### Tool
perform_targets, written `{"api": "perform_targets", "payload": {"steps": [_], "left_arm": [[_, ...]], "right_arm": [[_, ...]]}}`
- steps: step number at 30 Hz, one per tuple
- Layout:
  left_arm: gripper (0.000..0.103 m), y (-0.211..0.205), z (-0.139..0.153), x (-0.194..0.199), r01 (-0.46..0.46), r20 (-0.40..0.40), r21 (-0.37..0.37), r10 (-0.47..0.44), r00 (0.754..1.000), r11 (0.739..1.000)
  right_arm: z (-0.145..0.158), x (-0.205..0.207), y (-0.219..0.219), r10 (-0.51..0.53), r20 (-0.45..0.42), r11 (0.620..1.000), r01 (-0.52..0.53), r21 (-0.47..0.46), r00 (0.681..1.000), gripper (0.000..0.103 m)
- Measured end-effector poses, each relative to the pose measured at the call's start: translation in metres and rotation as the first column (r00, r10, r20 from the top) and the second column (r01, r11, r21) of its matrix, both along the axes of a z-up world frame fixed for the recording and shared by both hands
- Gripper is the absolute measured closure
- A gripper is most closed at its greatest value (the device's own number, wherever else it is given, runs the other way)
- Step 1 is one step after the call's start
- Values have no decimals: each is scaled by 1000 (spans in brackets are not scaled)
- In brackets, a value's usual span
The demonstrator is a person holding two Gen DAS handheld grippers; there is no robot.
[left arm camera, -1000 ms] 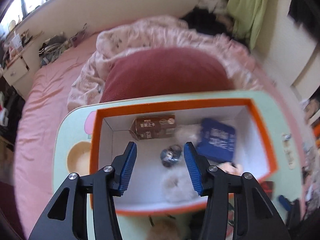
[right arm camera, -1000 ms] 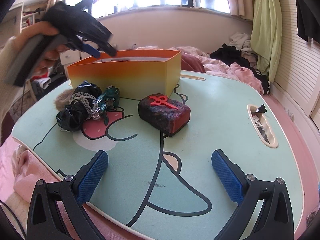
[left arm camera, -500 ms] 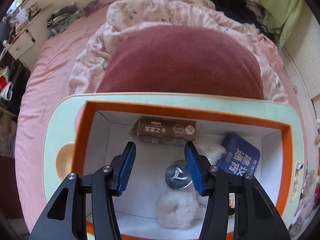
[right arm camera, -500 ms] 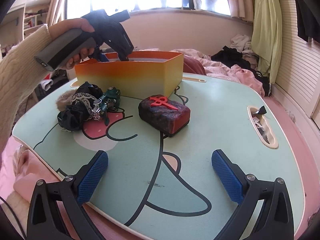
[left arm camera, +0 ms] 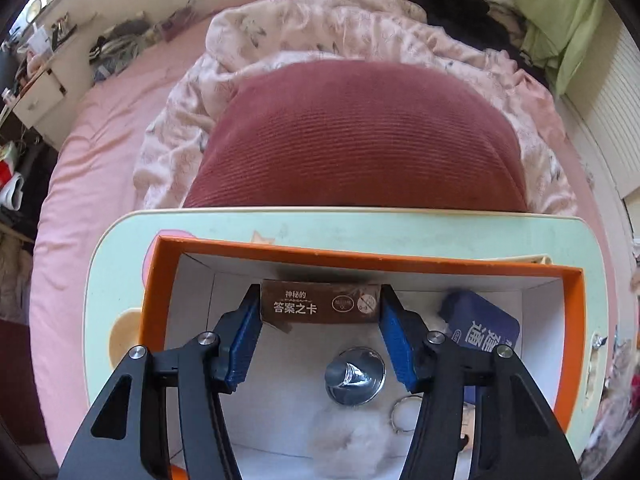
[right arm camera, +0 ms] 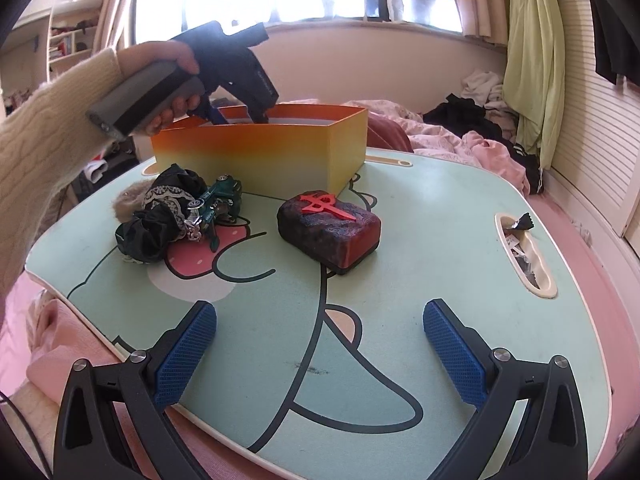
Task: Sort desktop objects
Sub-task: 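Grasp the brown card box with the left gripper, lift it out onto the table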
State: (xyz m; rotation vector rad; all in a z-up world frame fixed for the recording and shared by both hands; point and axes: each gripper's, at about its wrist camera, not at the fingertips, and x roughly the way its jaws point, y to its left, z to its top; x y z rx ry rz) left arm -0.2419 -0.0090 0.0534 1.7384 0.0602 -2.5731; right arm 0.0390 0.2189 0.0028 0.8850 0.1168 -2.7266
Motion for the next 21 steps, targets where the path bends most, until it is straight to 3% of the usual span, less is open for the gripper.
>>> {"api": "perform_targets", "payload": {"steps": [2, 5, 7, 10, 12, 15, 17, 21], "left_arm": [[46, -2, 7, 7, 14, -51, 19, -13, 999, 1000], [46, -11, 37, 36, 38, -191, 96, -19, 981, 995], [46, -16, 68, 76, 98, -321, 144, -47, 946, 985], [46, -17, 90, 133, 188, -439, 183, -91, 894, 965], [46, -14, 85, 168, 249, -469, 194, -133, 873, 949], [46, -11, 57, 198, 296, -449, 254, -159, 879, 921], [45, -14, 34, 206, 299, -455, 357, -115, 883, 885], [42, -28, 13, 213, 216, -475, 435, 19, 880, 874]], "right_arm": [[0, 0, 0, 0, 0, 1000, 0, -1, 1000, 0], [0, 0, 0, 0, 0, 1000, 0, -1, 1000, 0], [0, 0, 0, 0, 0, 1000, 0, -1, 1000, 0], [0, 0, 0, 0, -1, 1000, 0, 0, 1000, 0], [-1, 0, 1, 0, 0, 1000, 0, 0, 1000, 0], [-1, 0, 0, 0, 0, 1000, 0, -1, 1000, 0], [0, 0, 0, 0, 0, 1000, 0, 1, 1000, 0], [0, 0, 0, 0, -1, 1000, 0, 0, 1000, 0]]}}
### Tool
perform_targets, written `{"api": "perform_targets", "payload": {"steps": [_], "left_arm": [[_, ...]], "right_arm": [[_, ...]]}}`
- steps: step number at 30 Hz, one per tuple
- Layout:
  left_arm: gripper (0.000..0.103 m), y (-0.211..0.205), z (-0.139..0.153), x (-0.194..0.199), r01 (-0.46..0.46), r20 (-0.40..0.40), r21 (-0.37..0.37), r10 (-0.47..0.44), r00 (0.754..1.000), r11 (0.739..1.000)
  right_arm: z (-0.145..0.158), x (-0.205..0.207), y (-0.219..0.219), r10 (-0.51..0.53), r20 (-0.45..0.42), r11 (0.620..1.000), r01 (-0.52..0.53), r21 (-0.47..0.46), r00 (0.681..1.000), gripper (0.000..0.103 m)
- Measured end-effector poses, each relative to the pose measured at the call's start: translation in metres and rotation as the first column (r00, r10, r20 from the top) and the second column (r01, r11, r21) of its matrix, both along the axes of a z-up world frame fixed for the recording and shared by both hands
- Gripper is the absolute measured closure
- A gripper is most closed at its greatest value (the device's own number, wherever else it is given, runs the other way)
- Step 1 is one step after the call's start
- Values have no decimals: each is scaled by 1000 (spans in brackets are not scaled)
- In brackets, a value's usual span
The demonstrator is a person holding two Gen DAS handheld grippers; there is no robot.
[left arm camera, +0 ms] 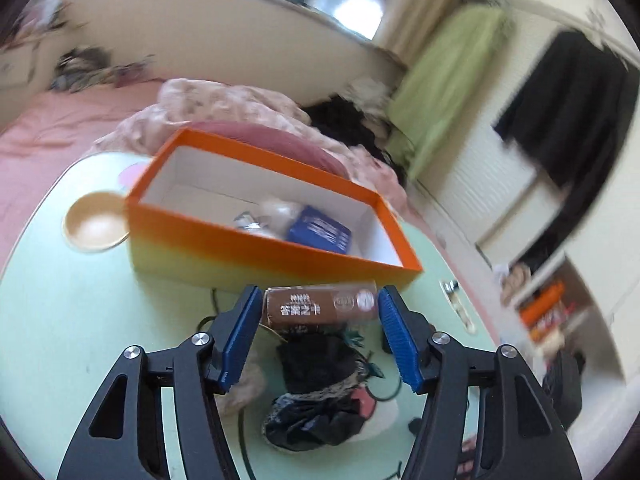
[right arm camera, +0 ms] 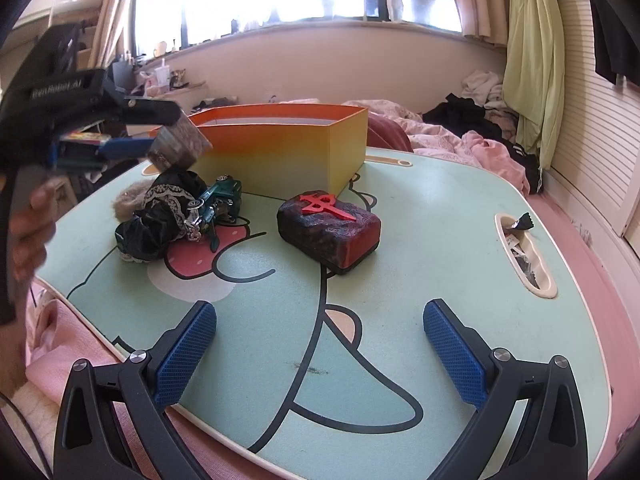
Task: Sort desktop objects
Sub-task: 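Grasp the brown card box with the left gripper, lift it out onto the table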
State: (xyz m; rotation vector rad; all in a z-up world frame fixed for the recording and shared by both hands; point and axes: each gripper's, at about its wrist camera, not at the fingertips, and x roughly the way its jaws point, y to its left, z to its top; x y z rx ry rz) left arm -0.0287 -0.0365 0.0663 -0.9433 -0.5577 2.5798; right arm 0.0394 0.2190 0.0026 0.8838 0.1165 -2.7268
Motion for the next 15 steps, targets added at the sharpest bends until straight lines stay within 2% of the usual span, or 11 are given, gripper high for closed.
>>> {"api": "perform_targets", "payload": {"steps": [2, 3, 4, 6, 10, 13, 14, 15], "left_arm": [[36, -10, -1, 15, -34, -44, 20, 35, 998, 999], [21, -15, 0, 24, -54, -72, 16, 55, 996, 998], [12, -19, 0, 38, -82, -102, -5, 81, 992, 997], [12, -26, -4, 56, -119, -143, -67, 109, 984, 991], [12, -29, -23, 78, -170, -121, -227, 145, 982, 959], [11, -8, -48, 78, -104, -65, -347, 87, 994, 932], [10, 2, -53, 79, -96, -67, -392, 76, 995, 915], [8, 16, -57, 77, -102, -88, -473, 69, 994, 875]], "right_arm": [[0, 0, 0, 0, 0, 1000, 0, 1, 1000, 0], [0, 0, 0, 0, 0, 1000, 0, 1, 1000, 0], [0, 0, 1, 0, 0, 1000, 0, 1, 1000, 0], [0, 0, 1, 1, 0, 1000, -1, 0, 1000, 0], [0, 1, 0, -1, 0, 1000, 1, 2, 1000, 0], [1, 1, -1, -3, 1, 1000, 3, 4, 1000, 0], [1, 2, -1, -4, 2, 1000, 4, 5, 1000, 0], [1, 2, -2, -5, 0, 1000, 5, 7, 1000, 0]]}}
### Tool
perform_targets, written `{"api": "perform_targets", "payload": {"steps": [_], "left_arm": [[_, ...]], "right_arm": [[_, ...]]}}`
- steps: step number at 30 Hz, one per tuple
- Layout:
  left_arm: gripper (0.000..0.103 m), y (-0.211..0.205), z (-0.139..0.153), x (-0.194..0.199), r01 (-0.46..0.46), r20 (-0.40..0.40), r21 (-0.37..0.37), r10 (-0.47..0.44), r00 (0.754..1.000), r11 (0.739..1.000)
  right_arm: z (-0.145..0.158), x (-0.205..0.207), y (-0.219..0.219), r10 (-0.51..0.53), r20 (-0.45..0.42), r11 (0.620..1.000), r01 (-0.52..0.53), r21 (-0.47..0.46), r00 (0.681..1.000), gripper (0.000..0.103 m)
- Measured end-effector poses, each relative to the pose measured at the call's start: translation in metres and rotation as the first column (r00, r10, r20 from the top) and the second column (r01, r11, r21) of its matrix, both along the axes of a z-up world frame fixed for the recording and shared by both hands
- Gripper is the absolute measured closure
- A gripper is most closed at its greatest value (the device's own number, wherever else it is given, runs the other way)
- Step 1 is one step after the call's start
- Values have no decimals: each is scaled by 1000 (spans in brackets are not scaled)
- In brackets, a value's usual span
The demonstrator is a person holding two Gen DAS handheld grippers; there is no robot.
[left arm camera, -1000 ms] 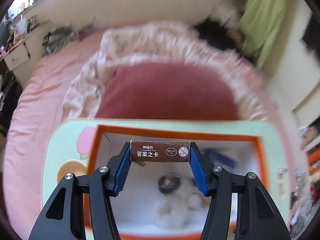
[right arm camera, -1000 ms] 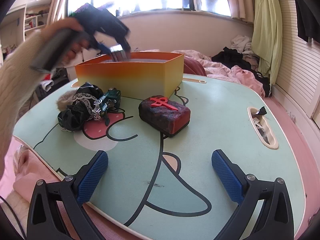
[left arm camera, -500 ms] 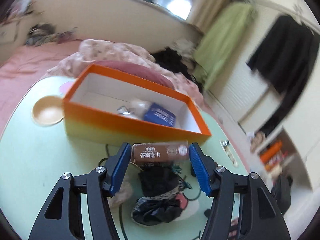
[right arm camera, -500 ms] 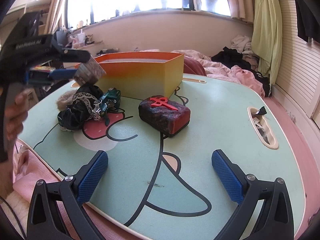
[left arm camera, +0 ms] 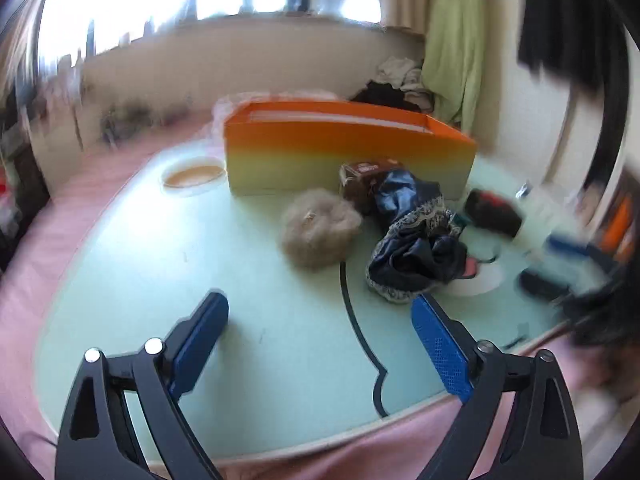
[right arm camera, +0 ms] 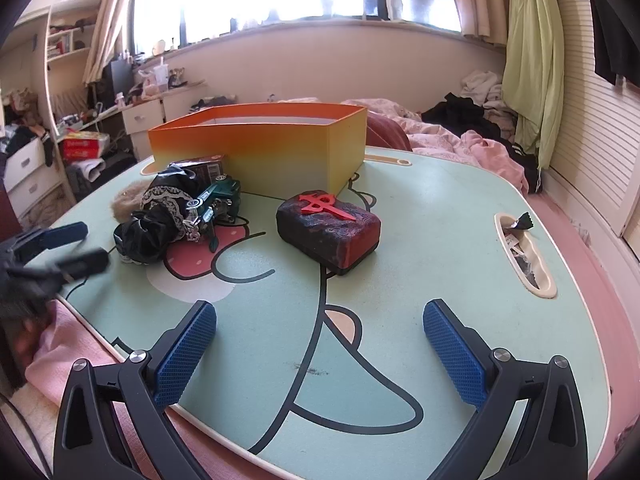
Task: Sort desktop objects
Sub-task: 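Grasp the brown card box with the left gripper, lift it out onto the table, then grasp the clear plastic bag with the right gripper, place it beside the pouch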
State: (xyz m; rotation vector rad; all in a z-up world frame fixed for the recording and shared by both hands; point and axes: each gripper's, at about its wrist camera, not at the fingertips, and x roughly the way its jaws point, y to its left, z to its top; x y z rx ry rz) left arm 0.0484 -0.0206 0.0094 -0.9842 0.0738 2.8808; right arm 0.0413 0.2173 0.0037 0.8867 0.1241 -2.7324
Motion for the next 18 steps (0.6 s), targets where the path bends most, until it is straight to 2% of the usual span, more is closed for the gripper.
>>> {"api": "perform_targets", "payload": {"steps": [2, 3, 9, 12, 14, 15, 17, 18], "left_arm": [[0, 8, 1, -2, 37, 6, 2, -37, 999, 999], [0, 7, 0, -6, 54, 21, 21, -55, 998, 998], [0, 5, 0, -7, 58, 11, 30, -58, 998, 998], [0, 7, -3, -2, 61, 7, 30, -61, 998, 998], [0, 12, -6, -1, 61, 6, 30, -62, 998, 998], [0, 12, -6, -1, 61, 6, 30, -61, 998, 998], [0, 12, -6, -1, 61, 6, 30, -61, 998, 998], [0, 11, -7, 0, 62, 6, 30, -62, 998, 998]], "right_arm": [[0, 0, 0, -1, 3, 1000, 1, -2, 1000, 0], [0, 0, 1, -2, 3, 1000, 2, -4, 1000, 0], [3, 1, 0, 16, 10, 1000, -16, -10, 1000, 1], [32, 4, 1, 22, -72, 999, -24, -24, 997, 24], [64, -5, 1, 23, -104, 998, -30, -62, 994, 26], [82, -15, -1, 38, -92, 994, -47, -97, 995, 28], [110, -48, -11, 95, -3, 981, -94, -171, 996, 35], [120, -74, -21, 132, 74, 972, -114, -207, 988, 44]]}}
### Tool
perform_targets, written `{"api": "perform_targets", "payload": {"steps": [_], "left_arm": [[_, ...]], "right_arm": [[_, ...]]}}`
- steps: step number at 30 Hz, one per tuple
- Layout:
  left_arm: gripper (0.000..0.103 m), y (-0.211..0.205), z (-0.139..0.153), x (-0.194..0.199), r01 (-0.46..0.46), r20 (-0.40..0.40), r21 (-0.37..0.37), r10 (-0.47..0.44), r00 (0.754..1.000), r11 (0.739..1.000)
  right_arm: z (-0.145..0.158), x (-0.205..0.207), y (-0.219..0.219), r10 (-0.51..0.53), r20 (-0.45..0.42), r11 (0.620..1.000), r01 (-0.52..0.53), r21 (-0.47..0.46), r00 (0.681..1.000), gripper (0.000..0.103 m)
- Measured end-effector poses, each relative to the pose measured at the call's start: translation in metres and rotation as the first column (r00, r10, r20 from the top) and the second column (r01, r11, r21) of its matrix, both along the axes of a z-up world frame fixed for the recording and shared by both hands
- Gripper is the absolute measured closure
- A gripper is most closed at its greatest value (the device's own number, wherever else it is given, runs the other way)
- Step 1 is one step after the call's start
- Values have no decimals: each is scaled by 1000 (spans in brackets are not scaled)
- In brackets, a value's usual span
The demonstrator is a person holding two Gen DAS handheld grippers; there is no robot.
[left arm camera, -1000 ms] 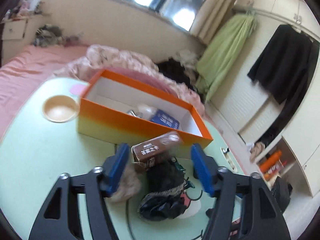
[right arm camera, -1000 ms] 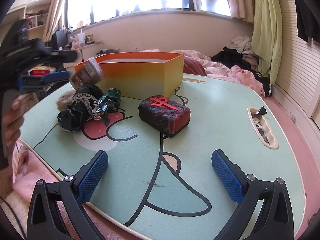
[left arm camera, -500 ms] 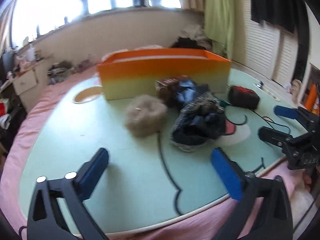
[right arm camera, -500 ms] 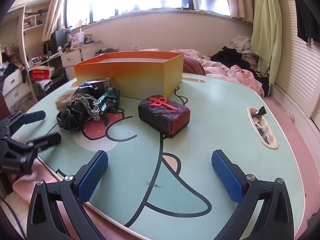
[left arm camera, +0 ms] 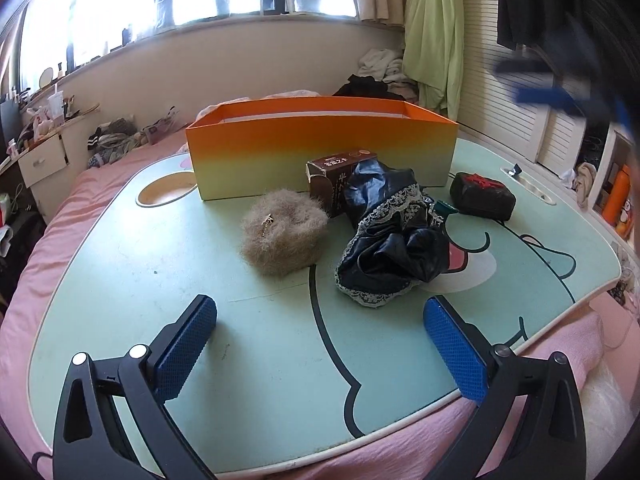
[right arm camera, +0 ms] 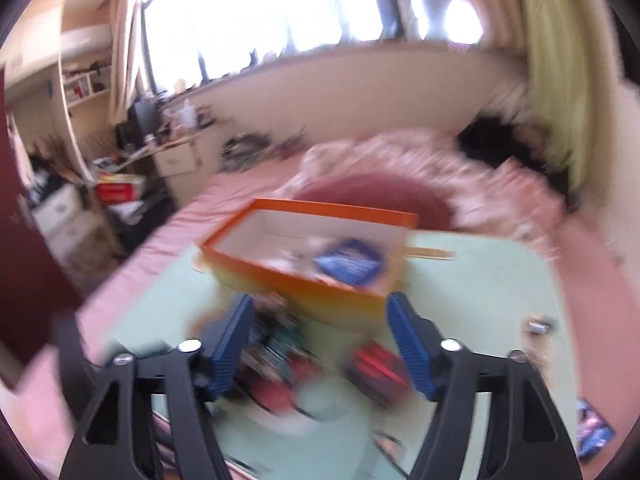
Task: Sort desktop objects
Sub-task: 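Grasp the clear plastic bag with the right gripper, place it beside the pouch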
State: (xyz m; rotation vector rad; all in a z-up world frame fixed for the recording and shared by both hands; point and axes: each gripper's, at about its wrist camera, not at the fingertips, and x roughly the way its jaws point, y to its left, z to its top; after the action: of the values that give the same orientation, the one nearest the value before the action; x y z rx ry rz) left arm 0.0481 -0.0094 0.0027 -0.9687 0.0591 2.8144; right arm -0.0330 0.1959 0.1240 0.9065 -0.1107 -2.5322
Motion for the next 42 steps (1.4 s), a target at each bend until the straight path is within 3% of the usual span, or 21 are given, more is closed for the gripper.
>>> {"api": "perform_targets", "payload": {"steps": [2, 4, 8, 13, 15, 17, 21, 26, 30, 33, 36, 42], "left_arm": [[0, 0, 0, 0, 0, 0, 0, 0, 1000, 1000], [0, 1, 0, 0, 2, -1, 1, -2, 1000, 1000], [0, 1, 0, 1, 4, -5, 0, -4, 1000, 1000], [0, 1, 0, 2, 7, -10, 4, -7, 1000, 1000], [0, 0, -1, 2, 9, -10, 6, -9, 1000, 1000], [0, 0, -1, 2, 11, -13, 8, -11, 1000, 1000], [0, -1, -1, 2, 13, -14, 10, -13, 1000, 1000], [0, -1, -1, 2, 14, -14, 10, -14, 1000, 1000], [0, 0, -1, 1, 11, -11, 5, -11, 1000, 1000], [0, 0, -1, 1, 11, -9, 5, -11, 1000, 1000], [0, 0, -2, 0, 10, -7, 4, -10, 1000, 1000], [0, 1, -2, 0, 11, -5, 2, -11, 1000, 1000]], "right_arm": [[4, -40, -22, 35, 117, 999, -35, -3, 993, 54], [-5, -93, -47, 28, 242, 999, -35, 24, 970, 54], [-35, -159, -77, -54, 400, 998, 37, 49, 915, 54], [-60, -197, -102, -183, 442, 968, 83, 235, 878, 51], [-67, -202, -106, -205, 410, 956, 93, 277, 889, 53], [-74, -200, -112, -203, 412, 945, 66, 322, 888, 78], [-70, -192, -104, -171, 387, 957, 59, 285, 906, 83], [-24, -150, -78, -109, 217, 993, 97, 62, 970, 83], [1, -88, -54, -13, 116, 997, 21, -70, 993, 83], [-6, -34, -35, 27, 81, 999, -23, -49, 996, 83], [-34, -6, -18, 45, 107, 999, -44, -18, 993, 83], [-71, -3, -17, 37, 149, 999, -42, 32, 988, 77]]}}
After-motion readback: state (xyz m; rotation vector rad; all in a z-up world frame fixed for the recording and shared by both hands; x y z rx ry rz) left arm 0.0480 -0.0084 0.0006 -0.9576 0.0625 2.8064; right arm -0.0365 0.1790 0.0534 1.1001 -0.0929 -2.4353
